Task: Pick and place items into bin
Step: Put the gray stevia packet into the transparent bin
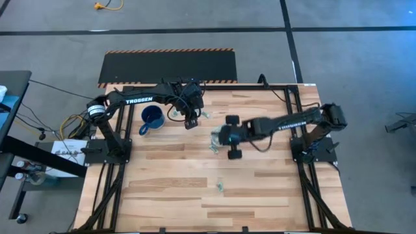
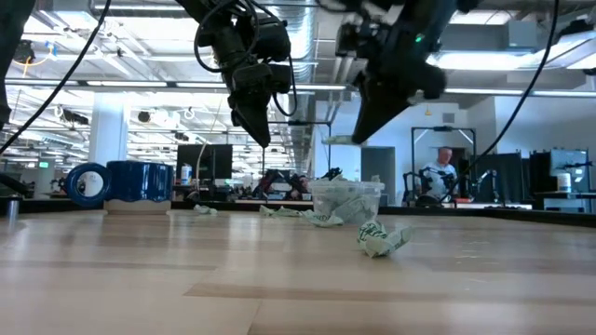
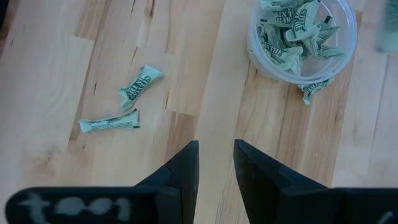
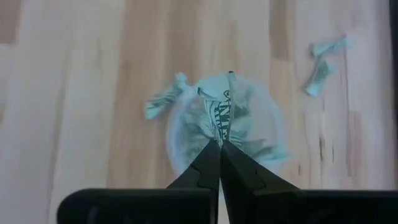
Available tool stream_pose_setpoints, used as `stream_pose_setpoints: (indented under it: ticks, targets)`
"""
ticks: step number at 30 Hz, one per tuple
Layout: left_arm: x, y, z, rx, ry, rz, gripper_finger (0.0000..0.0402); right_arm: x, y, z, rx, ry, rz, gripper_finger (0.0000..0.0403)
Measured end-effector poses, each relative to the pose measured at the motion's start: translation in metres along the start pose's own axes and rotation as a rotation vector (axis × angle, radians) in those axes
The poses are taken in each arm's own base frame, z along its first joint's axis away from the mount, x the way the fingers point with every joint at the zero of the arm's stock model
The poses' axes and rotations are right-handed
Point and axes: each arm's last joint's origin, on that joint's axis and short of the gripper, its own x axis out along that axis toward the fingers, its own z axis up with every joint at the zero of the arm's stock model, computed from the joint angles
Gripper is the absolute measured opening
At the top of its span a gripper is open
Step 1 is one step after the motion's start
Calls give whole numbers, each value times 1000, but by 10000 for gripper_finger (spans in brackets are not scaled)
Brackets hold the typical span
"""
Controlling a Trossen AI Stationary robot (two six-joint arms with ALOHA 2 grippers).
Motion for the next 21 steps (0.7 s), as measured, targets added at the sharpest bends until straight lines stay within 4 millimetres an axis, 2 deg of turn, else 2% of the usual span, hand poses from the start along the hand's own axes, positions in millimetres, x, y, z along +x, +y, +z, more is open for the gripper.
stream_pose_setpoints:
  ticks: [3, 7, 12, 17, 21]
  targets:
    - [0, 0, 0, 0, 0, 0, 89, 6, -20, -5, 65, 9, 75, 1]
    - [0, 0, 0, 0, 0, 0, 89, 16, -38, -13, 145, 47, 115, 9]
    - [0, 0, 0, 0, -1, 1, 89, 26, -50, -17, 182, 72, 101, 51]
    - [0, 0, 0, -1, 0, 2, 89, 30, -50, -17, 185, 72, 117, 102]
    - [0, 0, 0, 0, 0, 2, 89, 20, -41, -15, 165, 52, 176, 128]
